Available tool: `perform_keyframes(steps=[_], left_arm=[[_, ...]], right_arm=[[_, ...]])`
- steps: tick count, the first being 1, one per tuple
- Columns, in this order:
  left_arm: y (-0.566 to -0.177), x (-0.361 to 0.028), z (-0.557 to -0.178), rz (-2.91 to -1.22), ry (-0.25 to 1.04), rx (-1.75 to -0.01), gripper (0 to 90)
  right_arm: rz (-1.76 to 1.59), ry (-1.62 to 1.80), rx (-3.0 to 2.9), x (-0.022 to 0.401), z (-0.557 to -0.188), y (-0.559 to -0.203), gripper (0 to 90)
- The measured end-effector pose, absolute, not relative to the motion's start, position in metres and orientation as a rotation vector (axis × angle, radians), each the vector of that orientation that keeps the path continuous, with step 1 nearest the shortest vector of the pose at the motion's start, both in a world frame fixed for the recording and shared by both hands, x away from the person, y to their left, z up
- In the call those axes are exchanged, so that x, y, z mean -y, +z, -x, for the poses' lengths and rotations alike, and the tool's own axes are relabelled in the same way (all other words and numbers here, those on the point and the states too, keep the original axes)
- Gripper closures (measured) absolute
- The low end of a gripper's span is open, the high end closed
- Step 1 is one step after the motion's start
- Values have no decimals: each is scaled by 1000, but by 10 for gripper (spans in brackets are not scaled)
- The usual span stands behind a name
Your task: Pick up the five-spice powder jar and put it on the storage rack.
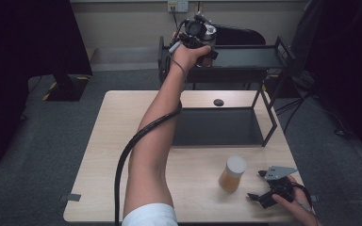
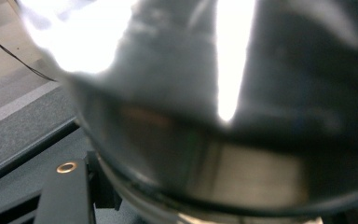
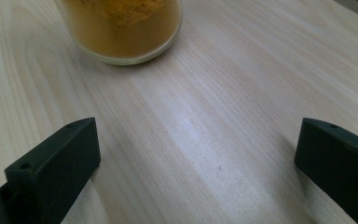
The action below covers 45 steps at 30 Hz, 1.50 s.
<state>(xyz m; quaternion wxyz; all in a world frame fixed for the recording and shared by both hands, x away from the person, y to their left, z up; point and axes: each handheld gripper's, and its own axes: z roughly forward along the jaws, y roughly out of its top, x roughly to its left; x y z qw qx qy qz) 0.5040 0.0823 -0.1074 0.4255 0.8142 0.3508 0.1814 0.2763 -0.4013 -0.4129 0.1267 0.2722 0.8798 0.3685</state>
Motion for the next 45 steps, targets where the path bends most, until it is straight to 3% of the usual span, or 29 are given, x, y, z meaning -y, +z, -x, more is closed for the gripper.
perform_keyframes(steps=[5,10,16,45], left_arm=[[-109,-81,-501,-2017,472,-890,296],[-107,-85,-492,-1942,480,-944,115],[-104,-89,-478,-1919,483,-958,48],[-144,-103,-419,-1879,427,-868,11]], right_arm=[[-792,1073,-2561,401,-276,-413,0],[-793,1073,-2562,401,-276,-413,0],[-792,1074,-2561,401,-276,-413,0],[-794,1074,-2560,401,-275,-413,0]])
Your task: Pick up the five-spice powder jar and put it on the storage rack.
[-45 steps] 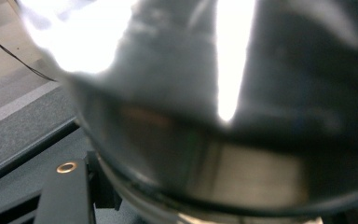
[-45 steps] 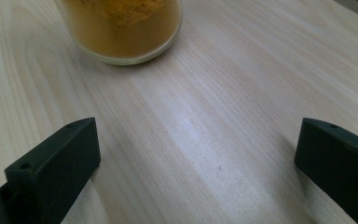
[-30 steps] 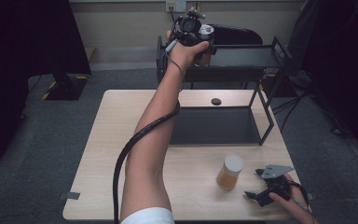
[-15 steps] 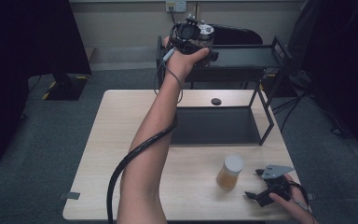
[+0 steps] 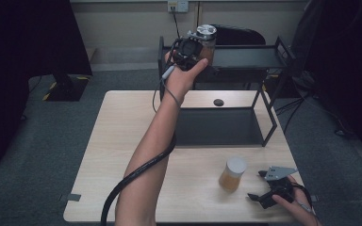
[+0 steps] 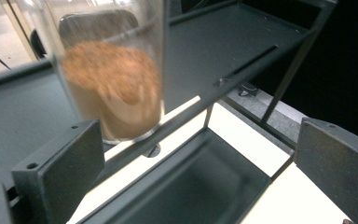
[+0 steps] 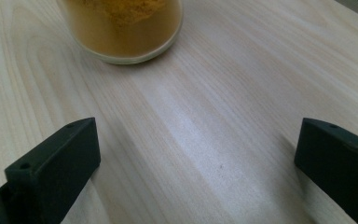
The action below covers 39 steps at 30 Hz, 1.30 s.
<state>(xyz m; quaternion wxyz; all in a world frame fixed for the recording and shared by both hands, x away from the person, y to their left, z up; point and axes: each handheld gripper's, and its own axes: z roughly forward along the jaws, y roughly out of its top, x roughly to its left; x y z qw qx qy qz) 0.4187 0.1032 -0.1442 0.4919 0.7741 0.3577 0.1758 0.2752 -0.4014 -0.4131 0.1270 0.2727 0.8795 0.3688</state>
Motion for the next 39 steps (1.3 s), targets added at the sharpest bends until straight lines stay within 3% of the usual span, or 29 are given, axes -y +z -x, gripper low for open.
perform_keyframes(steps=[39], left_arm=[[-263,-122,-407,-1917,316,-800,14]], right_arm=[[-804,1072,-2554,401,-273,-413,0]])
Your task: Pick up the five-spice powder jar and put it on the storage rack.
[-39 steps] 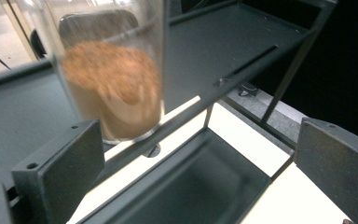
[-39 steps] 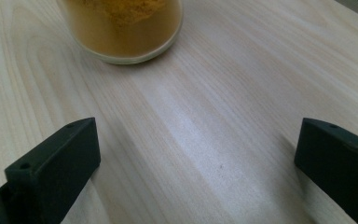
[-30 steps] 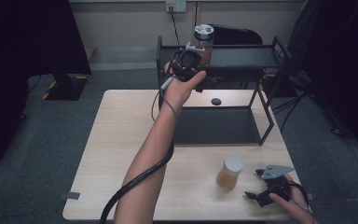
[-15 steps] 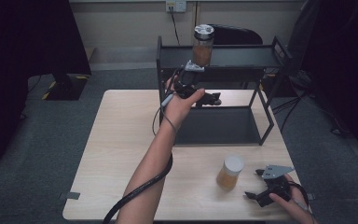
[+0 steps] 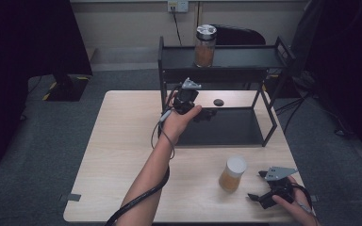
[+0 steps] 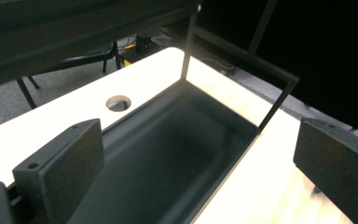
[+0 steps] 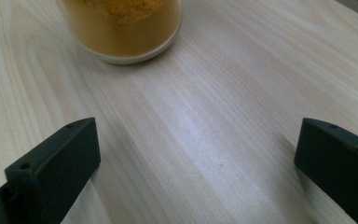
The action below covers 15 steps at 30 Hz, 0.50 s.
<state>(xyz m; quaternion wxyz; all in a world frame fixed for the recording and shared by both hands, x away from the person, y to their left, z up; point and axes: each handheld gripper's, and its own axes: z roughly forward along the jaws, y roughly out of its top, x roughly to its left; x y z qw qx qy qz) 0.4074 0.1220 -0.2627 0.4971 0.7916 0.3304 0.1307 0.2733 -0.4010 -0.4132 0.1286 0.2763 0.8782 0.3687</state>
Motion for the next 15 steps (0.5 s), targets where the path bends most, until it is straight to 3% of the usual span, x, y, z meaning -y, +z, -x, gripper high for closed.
perform_keyframes(steps=[15], left_arm=[[-305,-138,-397,-1920,289,-804,15]], right_arm=[[-804,1072,-2554,401,-273,-413,0]])
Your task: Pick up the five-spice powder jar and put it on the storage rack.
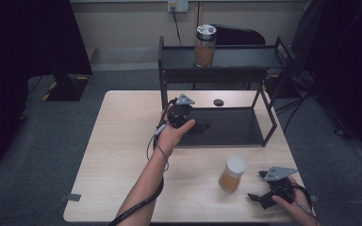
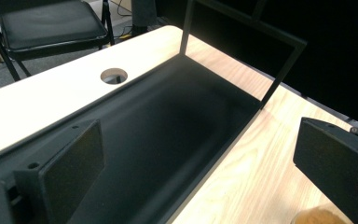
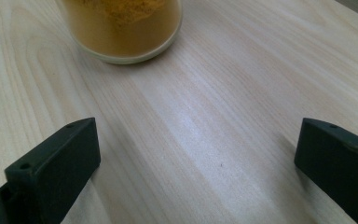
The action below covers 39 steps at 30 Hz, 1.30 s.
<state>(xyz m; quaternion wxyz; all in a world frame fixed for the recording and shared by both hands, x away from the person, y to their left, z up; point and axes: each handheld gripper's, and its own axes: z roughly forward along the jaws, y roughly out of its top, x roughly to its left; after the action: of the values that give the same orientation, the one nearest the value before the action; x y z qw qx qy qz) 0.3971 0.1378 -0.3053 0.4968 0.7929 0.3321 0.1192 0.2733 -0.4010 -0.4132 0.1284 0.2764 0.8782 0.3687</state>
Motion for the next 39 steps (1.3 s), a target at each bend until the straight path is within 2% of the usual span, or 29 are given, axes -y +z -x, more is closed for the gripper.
perform_keyframes(steps=[12,24,39], left_arm=[[-340,-147,-385,-1935,276,-821,15],[-359,-153,-370,-1965,287,-806,15],[-383,-180,-343,-1986,296,-833,15]], right_arm=[[-803,1072,-2554,401,-273,-413,0],[-804,1073,-2553,401,-273,-413,0],[-802,1073,-2553,401,-273,-413,0]])
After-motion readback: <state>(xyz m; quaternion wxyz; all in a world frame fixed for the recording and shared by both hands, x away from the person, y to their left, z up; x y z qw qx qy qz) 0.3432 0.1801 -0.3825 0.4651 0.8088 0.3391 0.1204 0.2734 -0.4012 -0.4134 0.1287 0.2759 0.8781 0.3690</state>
